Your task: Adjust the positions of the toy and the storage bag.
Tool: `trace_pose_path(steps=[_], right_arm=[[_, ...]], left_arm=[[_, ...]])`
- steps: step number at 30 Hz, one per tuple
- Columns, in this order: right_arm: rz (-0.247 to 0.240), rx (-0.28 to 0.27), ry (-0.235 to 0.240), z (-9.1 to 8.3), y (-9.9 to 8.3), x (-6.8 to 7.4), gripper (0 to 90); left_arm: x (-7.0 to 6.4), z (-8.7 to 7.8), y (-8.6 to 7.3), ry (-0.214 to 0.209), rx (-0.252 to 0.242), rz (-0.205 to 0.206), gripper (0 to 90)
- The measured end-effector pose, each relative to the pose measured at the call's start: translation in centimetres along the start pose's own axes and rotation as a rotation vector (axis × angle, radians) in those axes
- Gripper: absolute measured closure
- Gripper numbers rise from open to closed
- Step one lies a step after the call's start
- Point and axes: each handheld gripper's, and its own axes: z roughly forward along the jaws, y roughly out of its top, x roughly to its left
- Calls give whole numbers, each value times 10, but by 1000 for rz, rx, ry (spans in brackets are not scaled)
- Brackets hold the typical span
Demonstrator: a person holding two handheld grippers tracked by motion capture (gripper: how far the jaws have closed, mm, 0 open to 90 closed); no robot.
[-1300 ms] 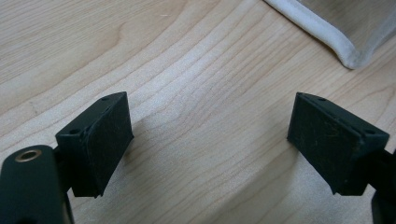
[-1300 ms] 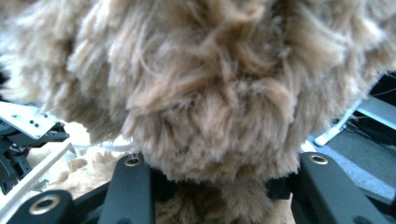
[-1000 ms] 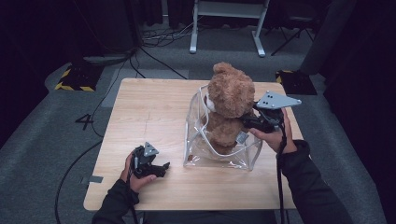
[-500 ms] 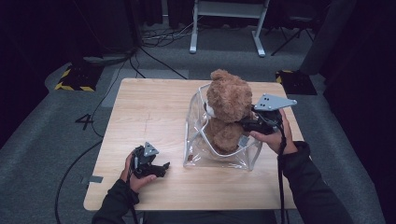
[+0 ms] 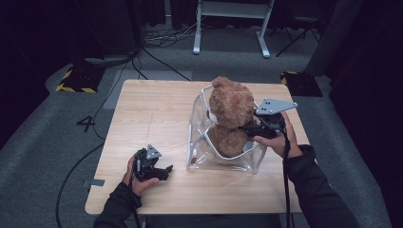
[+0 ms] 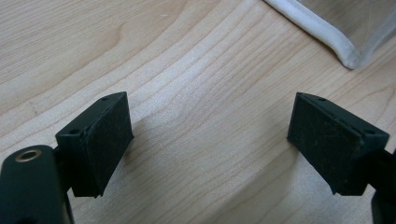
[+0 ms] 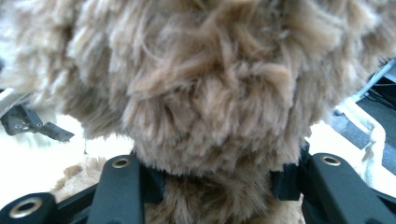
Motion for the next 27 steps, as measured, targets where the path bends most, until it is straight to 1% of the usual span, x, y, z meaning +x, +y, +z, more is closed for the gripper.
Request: trace_pose_path(steps=[3, 6, 11, 13, 17, 22, 27], right_arm=[[0, 12, 6, 0, 0, -1, 488], [-9, 38, 13, 1, -1, -1, 480], [-12, 53, 20, 0, 0, -2, 468], [-19, 68, 25, 0, 0, -2, 461], [-16, 86, 29, 0, -1, -3, 442], [-15, 99, 25, 0, -2, -5, 414], [-3, 112, 13, 0, -3, -7, 409]], left_arm=[[0, 0, 0, -1, 0, 0, 139], [0, 0, 0, -2, 0, 0, 139], [0, 0, 0, -2, 0, 0, 139], [0, 0, 0, -3, 0, 1, 139], [0, 0, 0, -2, 0, 1, 139], [0, 0, 0, -2, 0, 0, 139], [0, 0, 0, -3, 0, 1, 139]])
